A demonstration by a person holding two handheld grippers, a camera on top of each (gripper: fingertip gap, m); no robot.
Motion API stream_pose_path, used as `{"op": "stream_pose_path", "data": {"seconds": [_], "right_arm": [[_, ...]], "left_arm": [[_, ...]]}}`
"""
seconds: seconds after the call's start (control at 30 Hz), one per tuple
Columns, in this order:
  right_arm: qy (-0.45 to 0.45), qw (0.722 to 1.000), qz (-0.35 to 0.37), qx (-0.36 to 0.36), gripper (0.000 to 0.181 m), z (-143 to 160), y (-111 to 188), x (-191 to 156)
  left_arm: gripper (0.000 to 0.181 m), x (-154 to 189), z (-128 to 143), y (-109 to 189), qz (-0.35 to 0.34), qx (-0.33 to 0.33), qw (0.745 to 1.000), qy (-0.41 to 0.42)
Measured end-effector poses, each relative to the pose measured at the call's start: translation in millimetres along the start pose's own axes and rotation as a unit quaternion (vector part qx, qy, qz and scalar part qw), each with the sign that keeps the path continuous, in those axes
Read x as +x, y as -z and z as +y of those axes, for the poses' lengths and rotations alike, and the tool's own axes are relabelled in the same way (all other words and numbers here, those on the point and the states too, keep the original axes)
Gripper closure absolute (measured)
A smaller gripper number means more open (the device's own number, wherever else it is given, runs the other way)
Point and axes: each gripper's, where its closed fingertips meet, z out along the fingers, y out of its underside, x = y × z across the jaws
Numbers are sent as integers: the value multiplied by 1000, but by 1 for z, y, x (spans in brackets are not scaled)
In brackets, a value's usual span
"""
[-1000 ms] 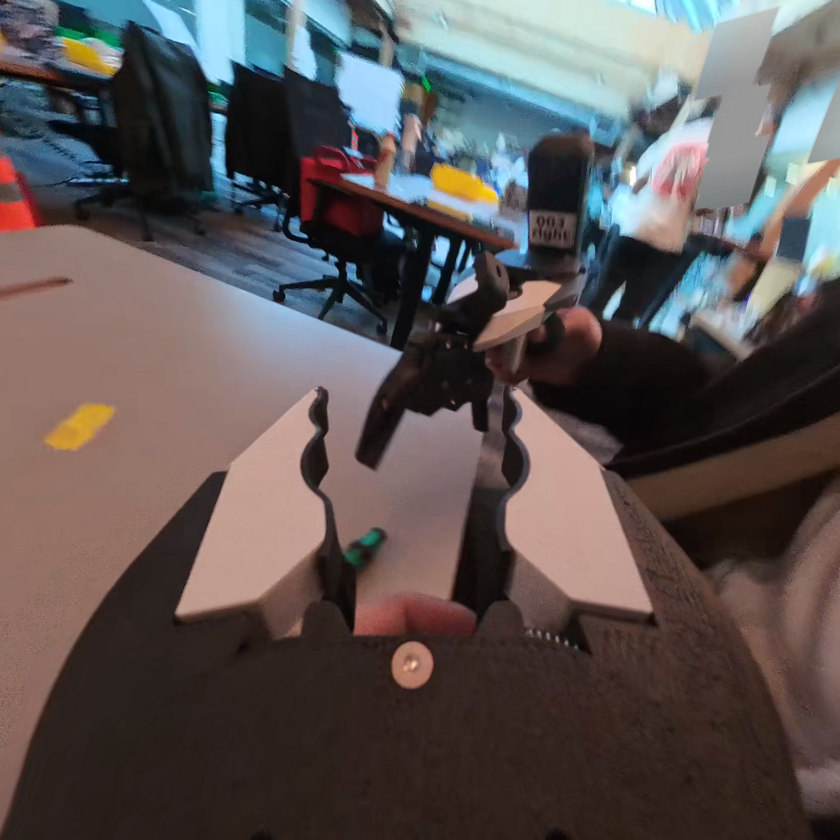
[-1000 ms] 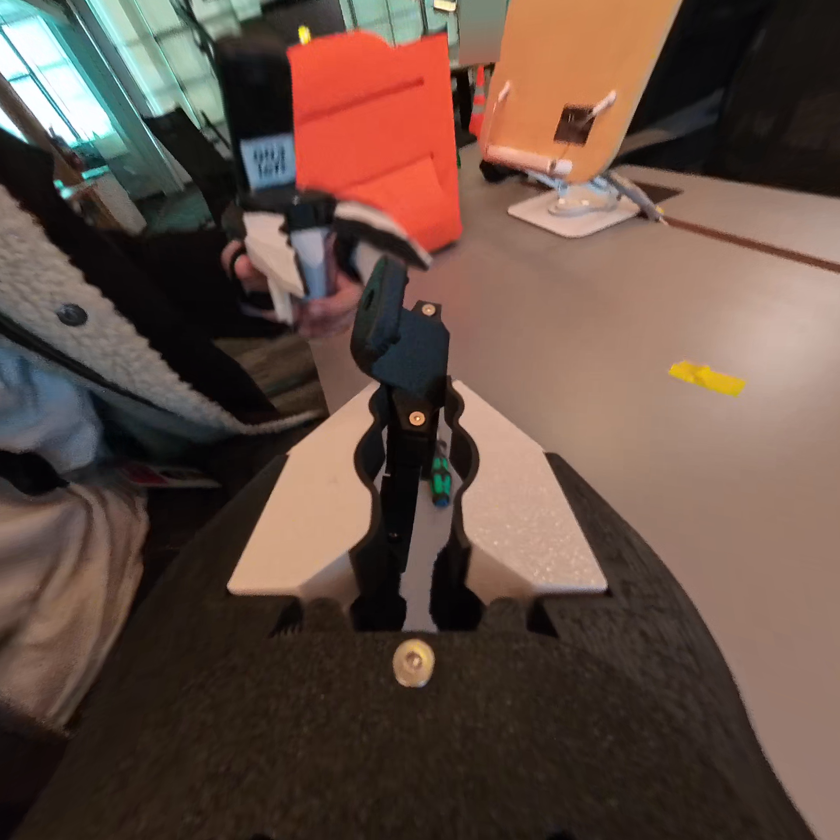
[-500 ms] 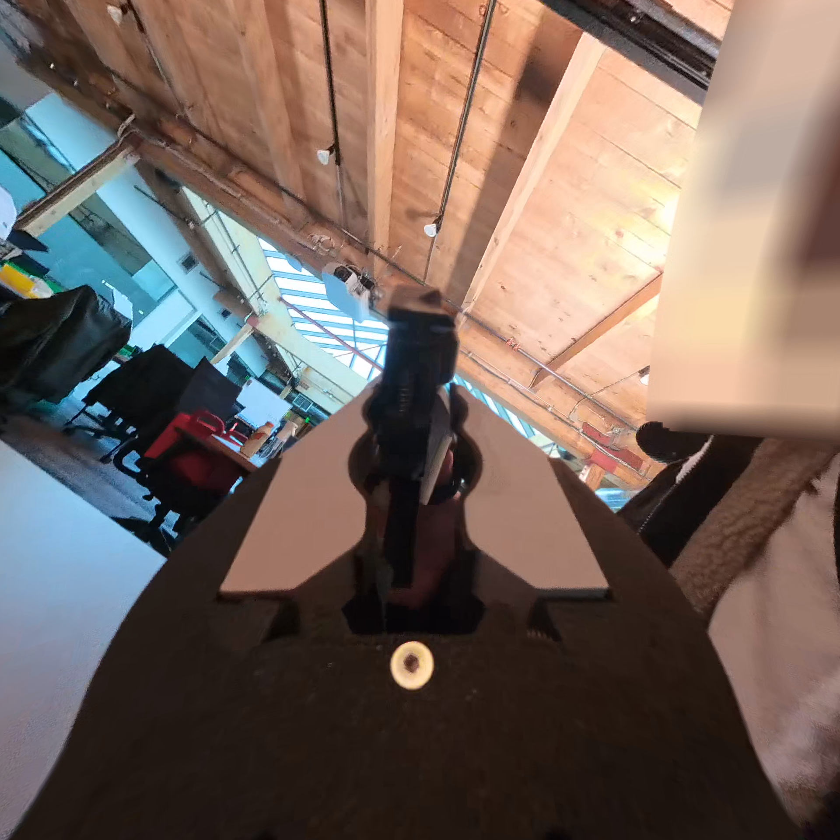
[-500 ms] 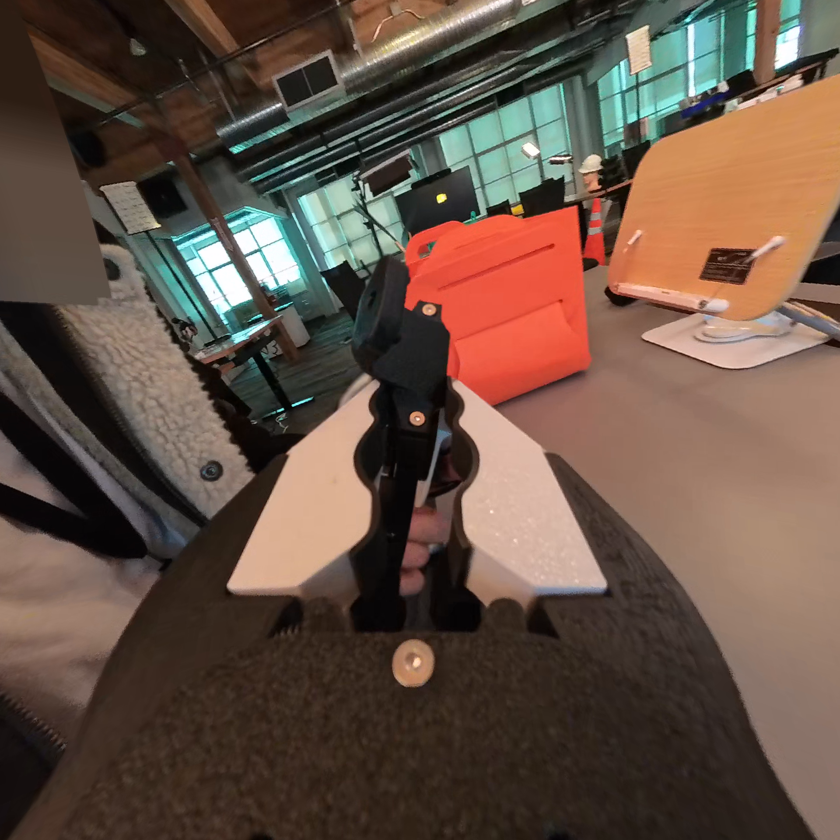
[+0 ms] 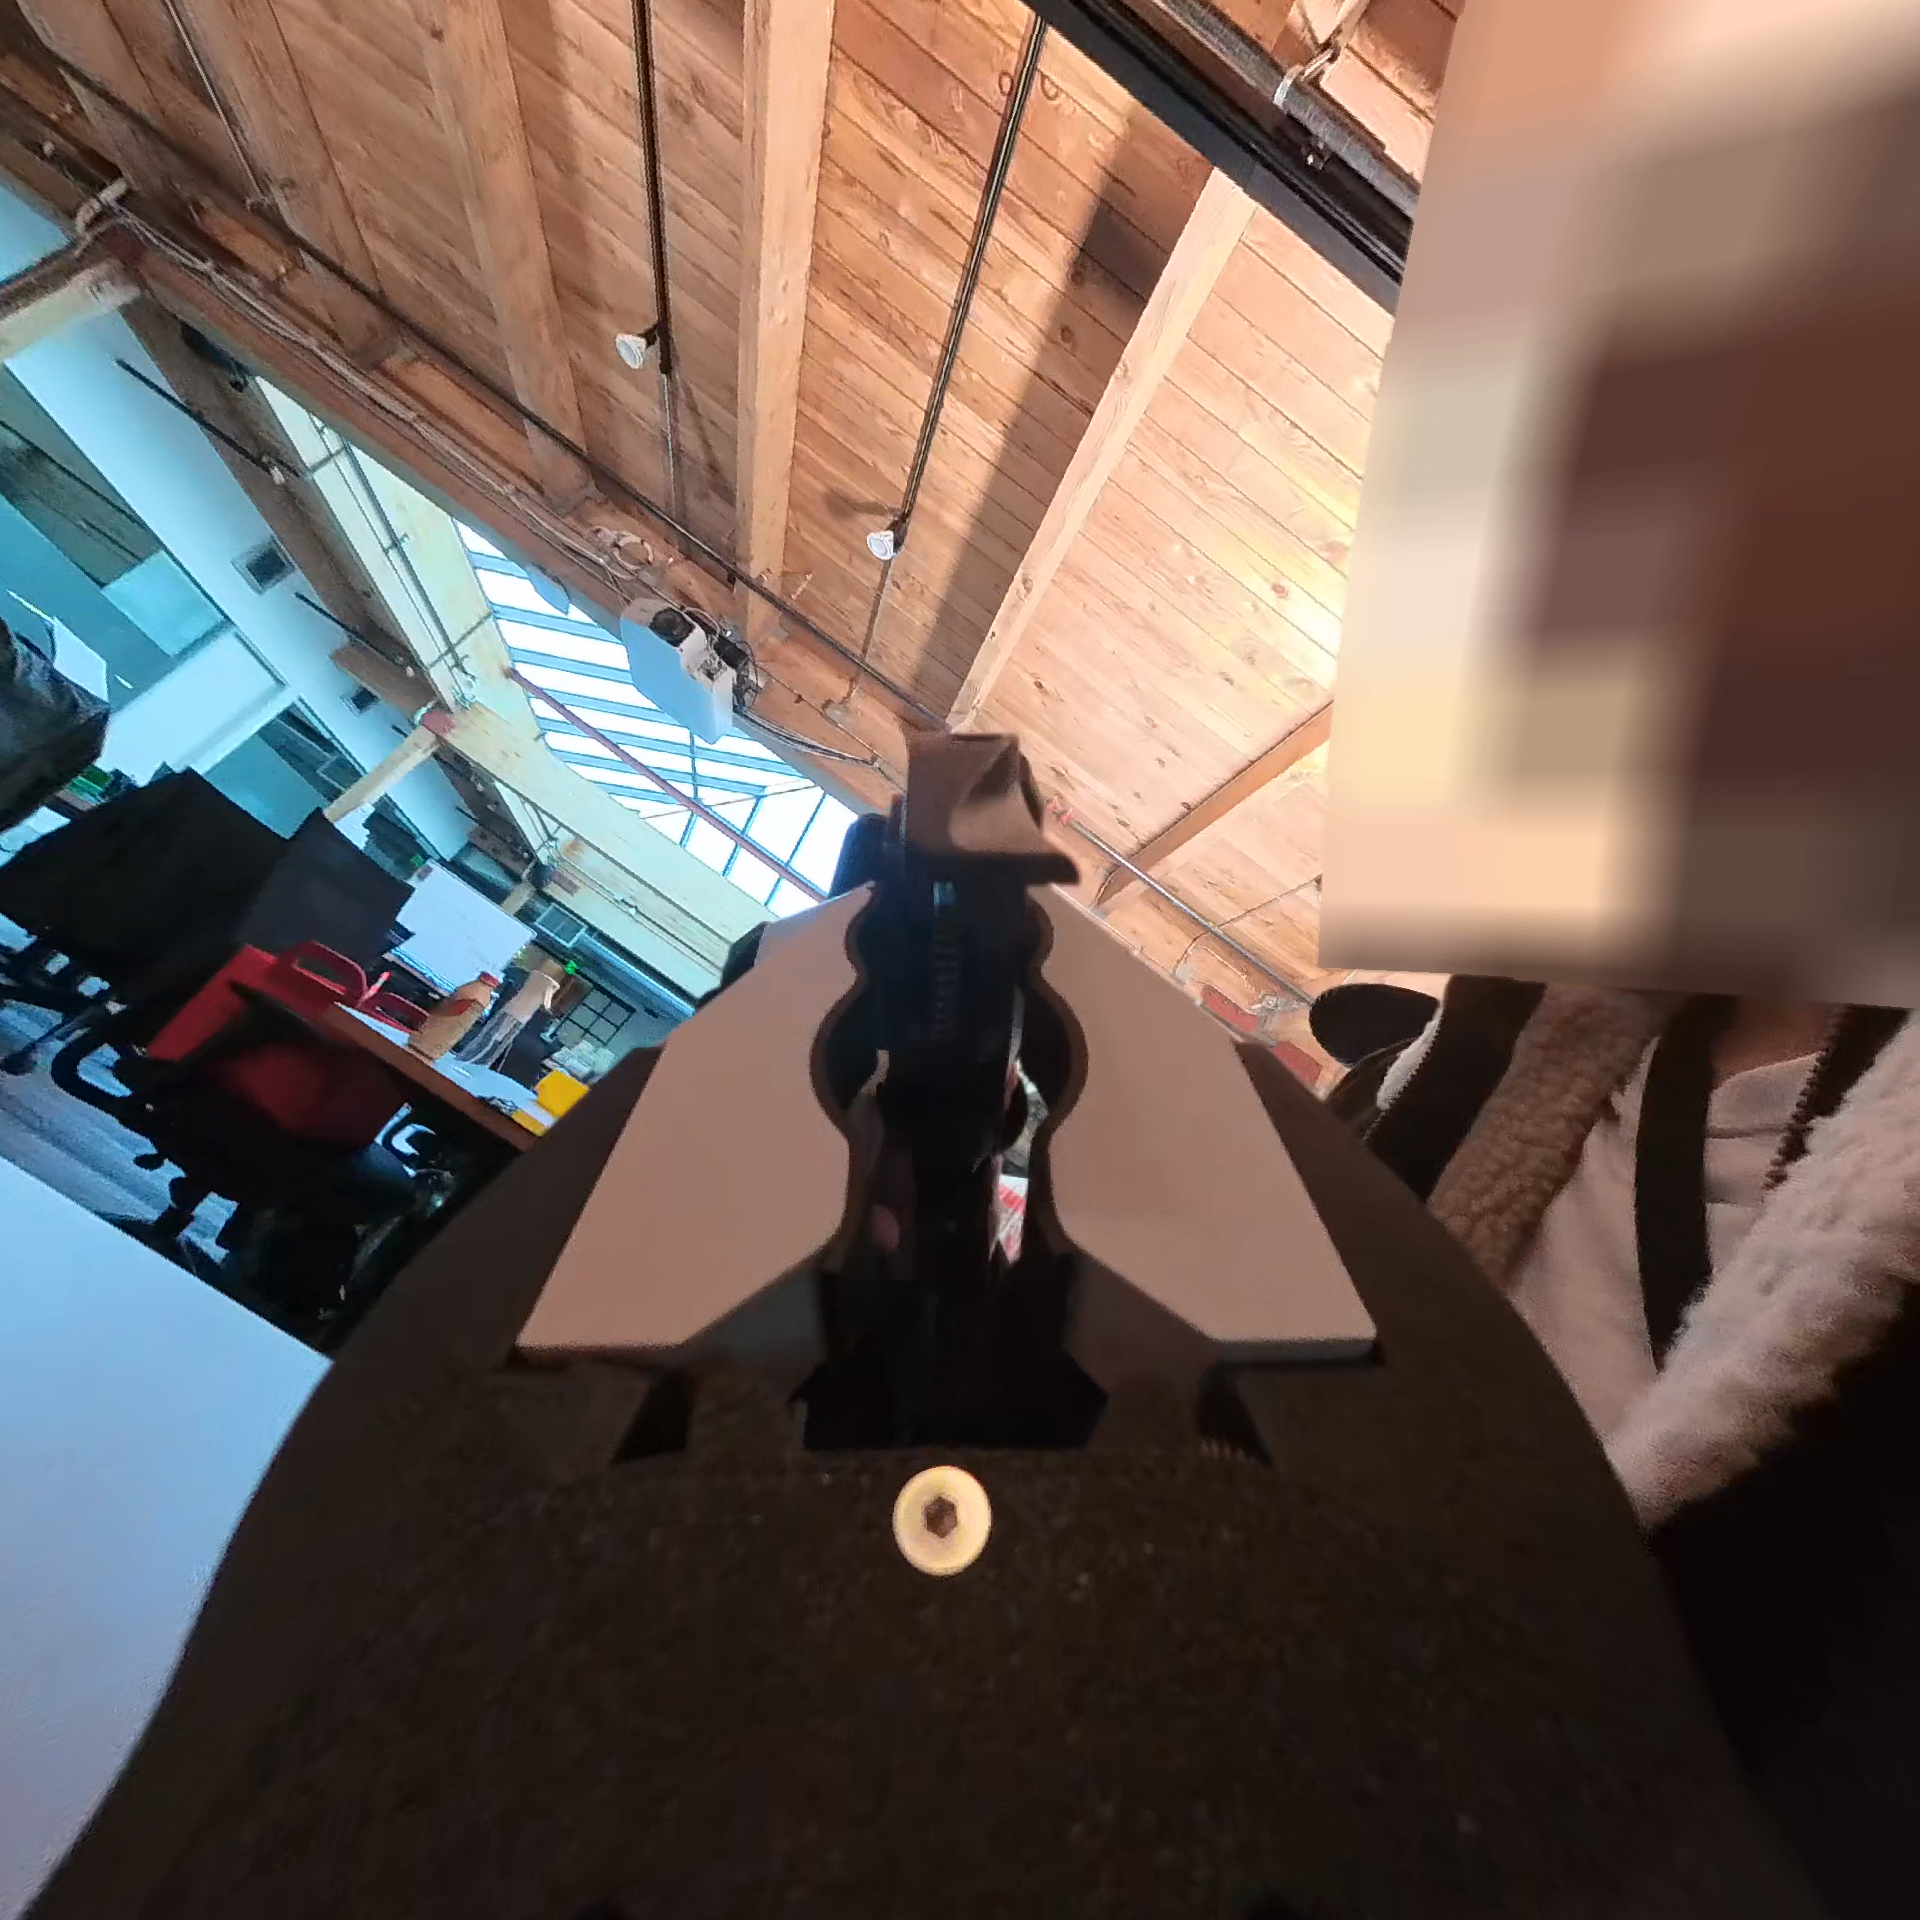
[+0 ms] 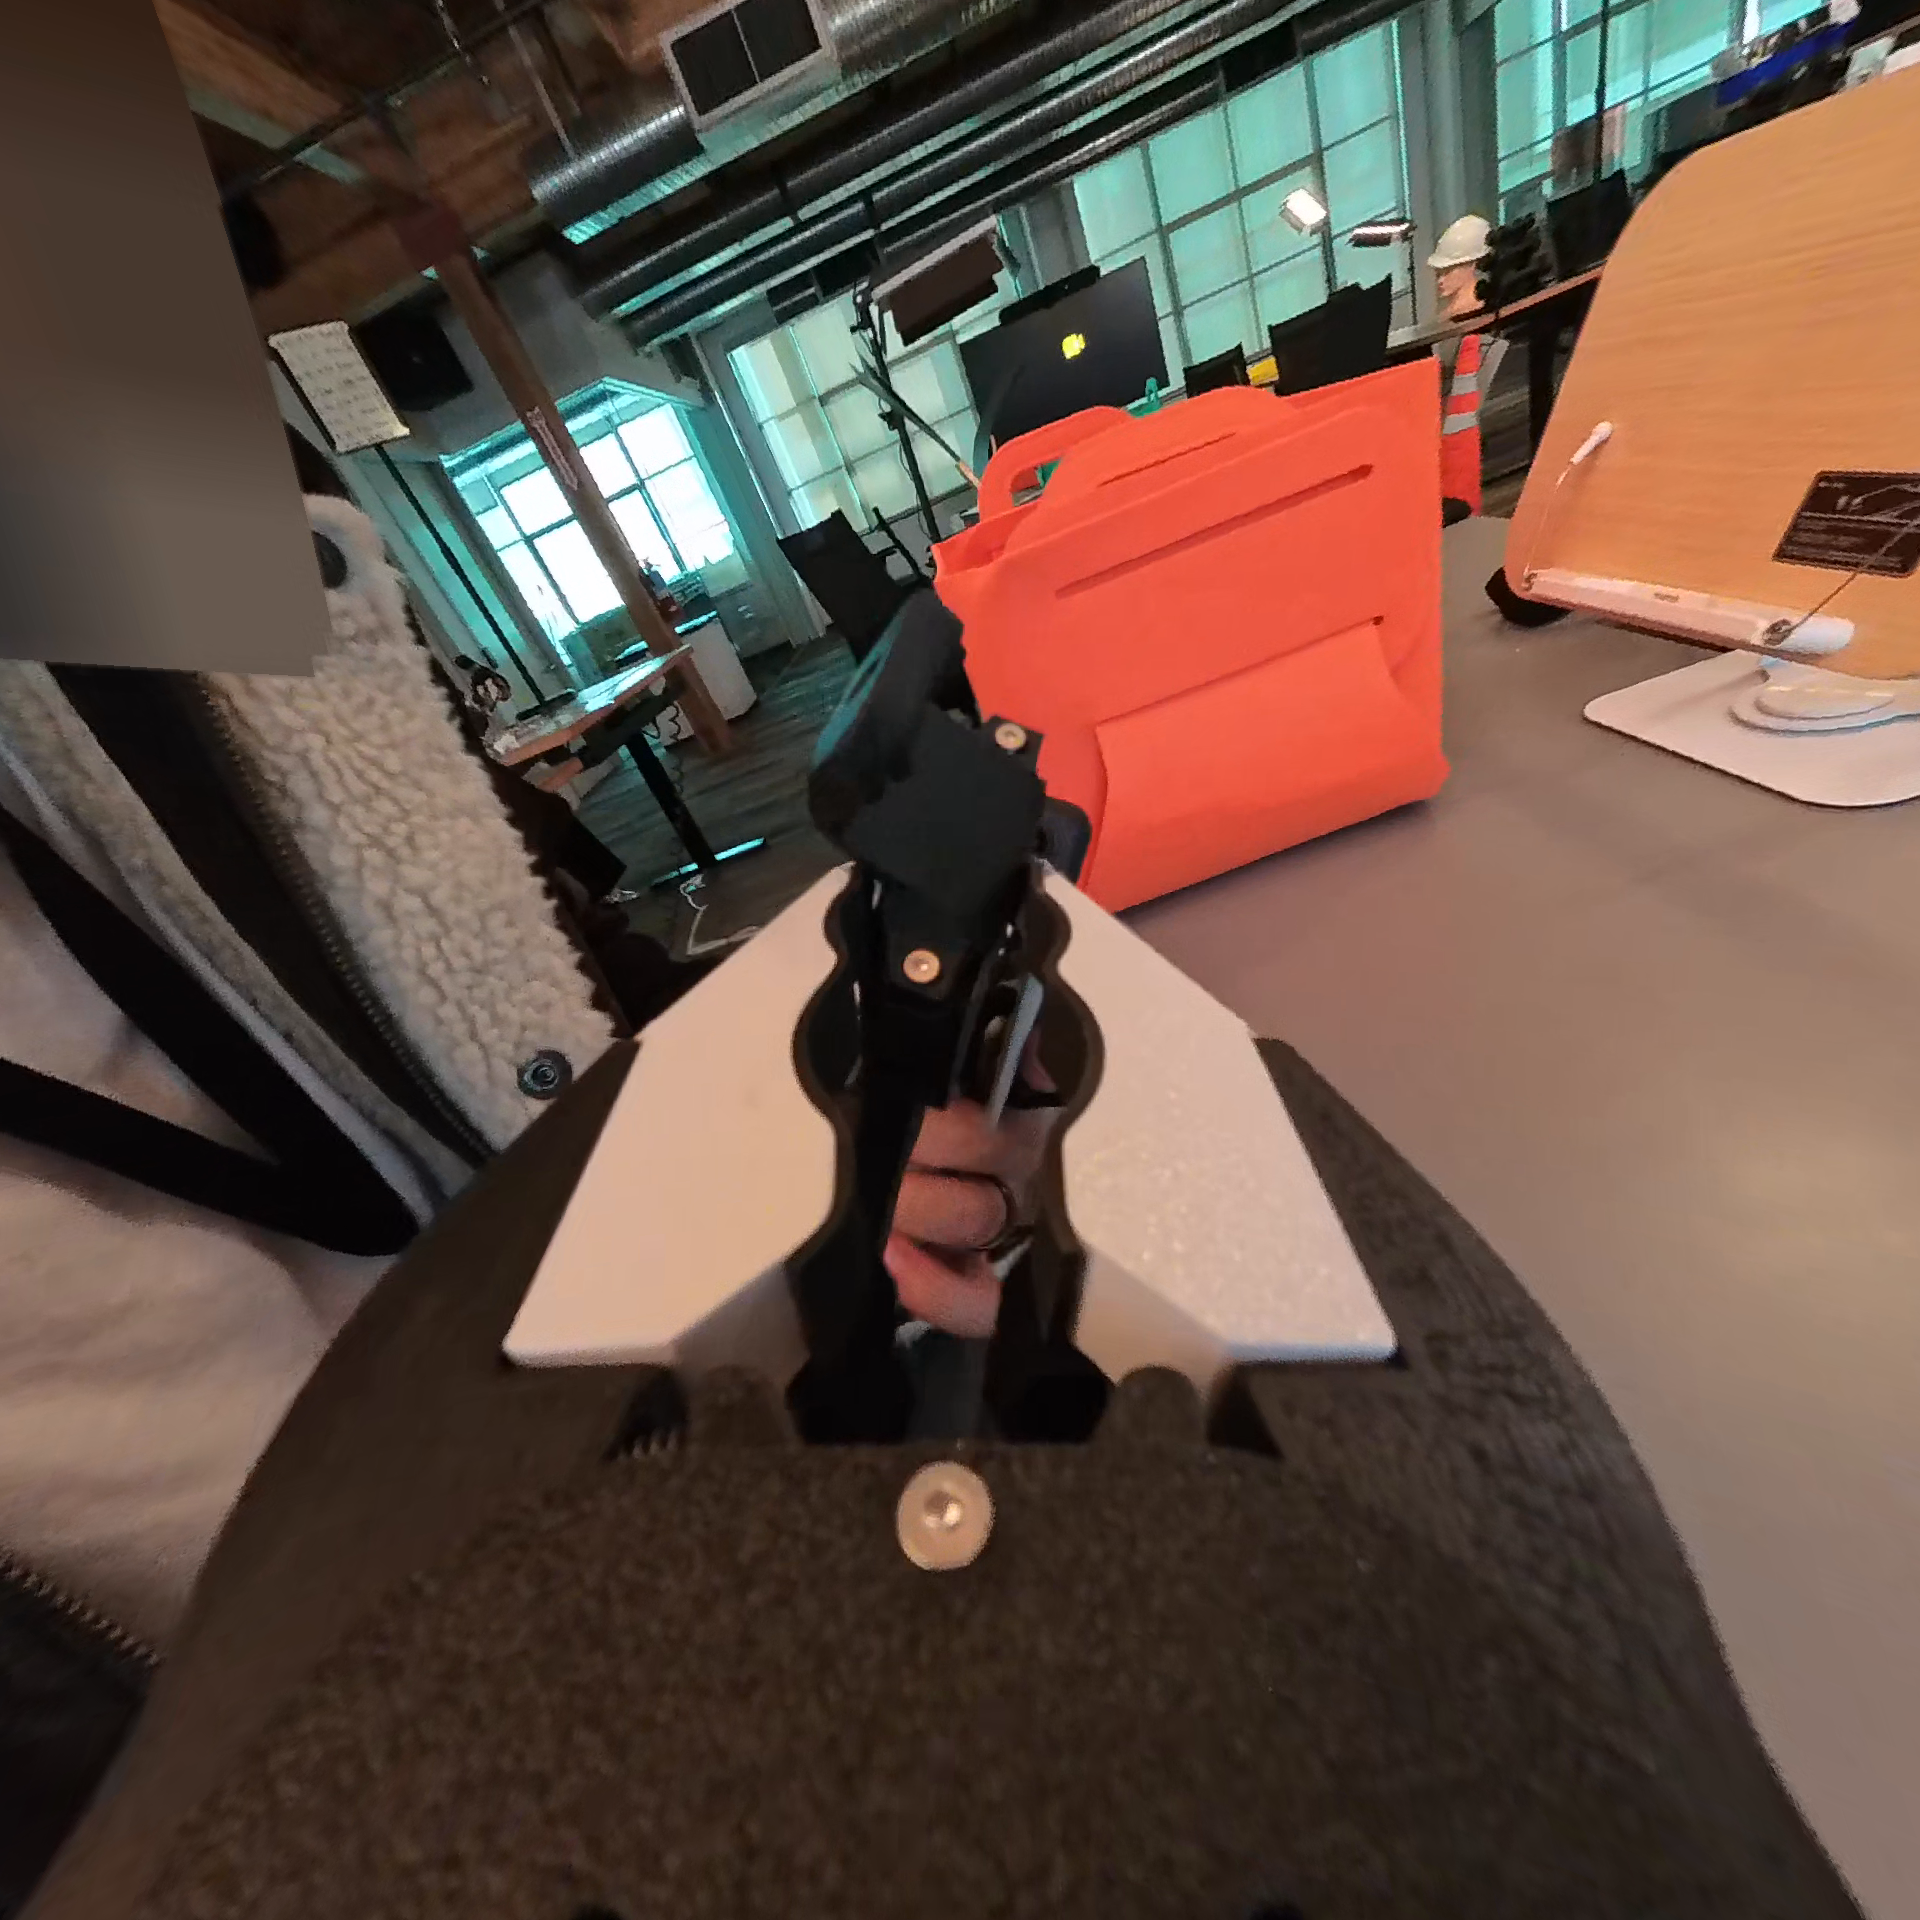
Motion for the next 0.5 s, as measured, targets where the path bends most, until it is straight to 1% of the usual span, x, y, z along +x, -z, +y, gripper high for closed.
{"op": "stream_pose_path", "data": {"seconds": [0.07,0.13,0.23,0.27,0.3,0.33,0.4,0.43,0.5], "right_arm": [[8,1000,4,-4,149,1,-1,2],[12,1000,-2,-5,137,1,2,1],[20,1000,12,-6,133,3,27,8],[17,999,24,-18,132,9,38,15],[17,997,49,-52,131,25,50,29],[21,991,78,-106,129,51,64,45],[8,969,135,-205,128,113,89,78],[-2,962,139,-236,123,138,95,86],[-5,952,148,-267,129,172,94,96]], "left_arm": [[159,1,-2,1,5,6,1000,-7],[159,0,-4,1,8,7,1000,-9],[159,0,-11,4,8,7,1000,-25],[160,0,-14,5,8,8,1000,-29],[160,1,-19,6,10,9,1000,-27],[160,2,-24,7,15,9,1000,-22],[160,6,-36,11,19,9,999,-30],[160,7,-41,12,18,5,999,-39],[159,7,-45,15,10,-21,999,-49]]}}
